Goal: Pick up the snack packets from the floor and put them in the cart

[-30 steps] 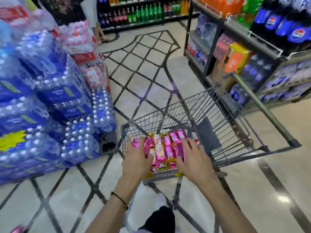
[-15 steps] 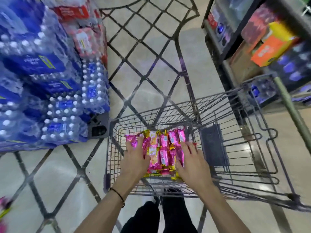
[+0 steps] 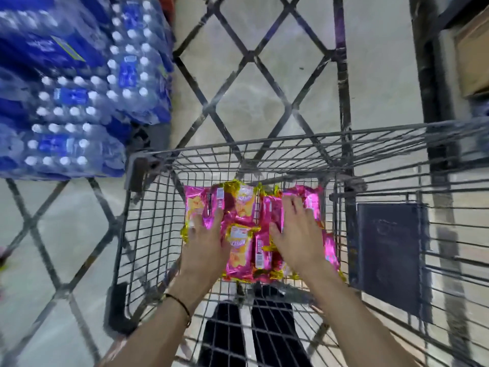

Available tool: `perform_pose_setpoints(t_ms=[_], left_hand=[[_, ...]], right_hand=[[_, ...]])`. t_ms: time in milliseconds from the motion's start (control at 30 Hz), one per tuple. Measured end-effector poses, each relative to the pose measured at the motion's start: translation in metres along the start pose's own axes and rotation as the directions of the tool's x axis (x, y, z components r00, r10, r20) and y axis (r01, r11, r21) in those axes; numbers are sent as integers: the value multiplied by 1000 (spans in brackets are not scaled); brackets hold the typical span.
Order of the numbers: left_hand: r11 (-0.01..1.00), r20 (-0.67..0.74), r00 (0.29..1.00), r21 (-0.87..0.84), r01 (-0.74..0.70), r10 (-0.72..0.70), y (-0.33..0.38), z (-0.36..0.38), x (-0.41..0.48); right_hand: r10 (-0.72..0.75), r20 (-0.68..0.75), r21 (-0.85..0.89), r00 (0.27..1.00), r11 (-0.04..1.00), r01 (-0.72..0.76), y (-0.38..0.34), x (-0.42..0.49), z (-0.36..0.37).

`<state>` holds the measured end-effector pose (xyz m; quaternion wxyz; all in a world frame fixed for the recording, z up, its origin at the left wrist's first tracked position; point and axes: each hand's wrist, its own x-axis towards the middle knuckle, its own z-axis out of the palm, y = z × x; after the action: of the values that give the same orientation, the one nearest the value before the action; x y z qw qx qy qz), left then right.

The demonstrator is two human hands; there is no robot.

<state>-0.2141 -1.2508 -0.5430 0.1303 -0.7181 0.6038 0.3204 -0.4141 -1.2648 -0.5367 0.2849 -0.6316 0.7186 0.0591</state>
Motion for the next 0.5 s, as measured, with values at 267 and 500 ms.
perform_pose_setpoints(t_ms=[267,500], left_hand=[[997,-24,998,44,66,-65,-18,42,21],[994,-31,994,-24,104,-105,-19,43,13]], right_hand=[[-21,-1,9,1000,1000,21,1,62,57],[-41,-1,-5,999,999,41,5,63,52]])
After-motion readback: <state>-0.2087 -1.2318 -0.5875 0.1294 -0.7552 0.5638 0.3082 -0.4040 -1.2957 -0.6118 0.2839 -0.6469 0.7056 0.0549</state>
